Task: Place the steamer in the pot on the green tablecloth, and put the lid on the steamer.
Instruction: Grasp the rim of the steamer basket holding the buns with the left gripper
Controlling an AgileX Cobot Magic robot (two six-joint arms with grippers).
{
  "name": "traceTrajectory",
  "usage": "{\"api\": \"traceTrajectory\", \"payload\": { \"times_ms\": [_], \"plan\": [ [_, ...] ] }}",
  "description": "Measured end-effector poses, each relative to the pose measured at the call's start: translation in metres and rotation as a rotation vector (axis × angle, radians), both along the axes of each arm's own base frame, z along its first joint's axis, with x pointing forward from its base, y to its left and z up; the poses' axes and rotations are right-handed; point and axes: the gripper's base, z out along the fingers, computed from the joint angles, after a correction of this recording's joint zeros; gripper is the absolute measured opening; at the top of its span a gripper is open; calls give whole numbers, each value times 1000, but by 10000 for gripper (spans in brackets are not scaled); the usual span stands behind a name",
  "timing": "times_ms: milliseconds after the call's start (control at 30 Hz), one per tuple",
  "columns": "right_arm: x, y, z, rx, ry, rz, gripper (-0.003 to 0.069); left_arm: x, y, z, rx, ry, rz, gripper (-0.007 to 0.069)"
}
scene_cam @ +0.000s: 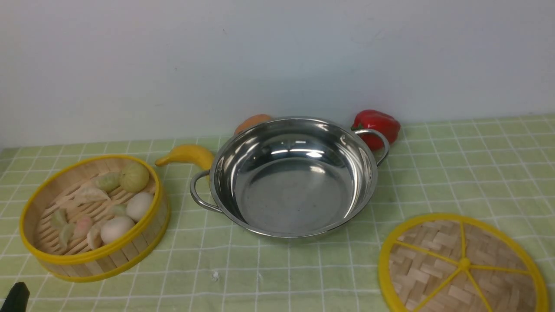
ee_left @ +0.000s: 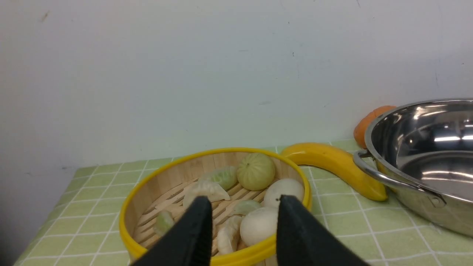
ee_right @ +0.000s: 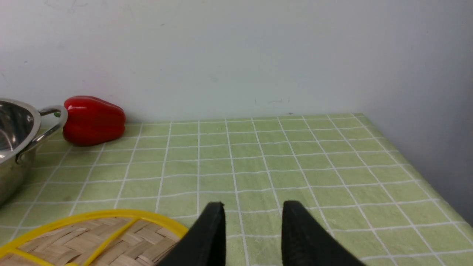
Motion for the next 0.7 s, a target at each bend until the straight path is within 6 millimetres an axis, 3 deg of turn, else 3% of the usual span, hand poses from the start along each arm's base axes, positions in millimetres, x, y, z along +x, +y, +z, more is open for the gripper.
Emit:
{"api": "traceTrajectory", "payload": {
  "times_ms": [233,300,467,700],
  "plan": [
    [0,1,1,76,-24,4,240,0,-1,4,-79,-47,-11,243],
    [1,2,3,184,-59,9,240,0,-2,7,-155,-87,-18,243],
    [1,4,15,773,-264,23,240,-3,0,31,-661,-364,-74,243],
    [-1,-1,25,1009,-411,20,240,-12,3,51,-717,-605,-131,243]
  ]
}}
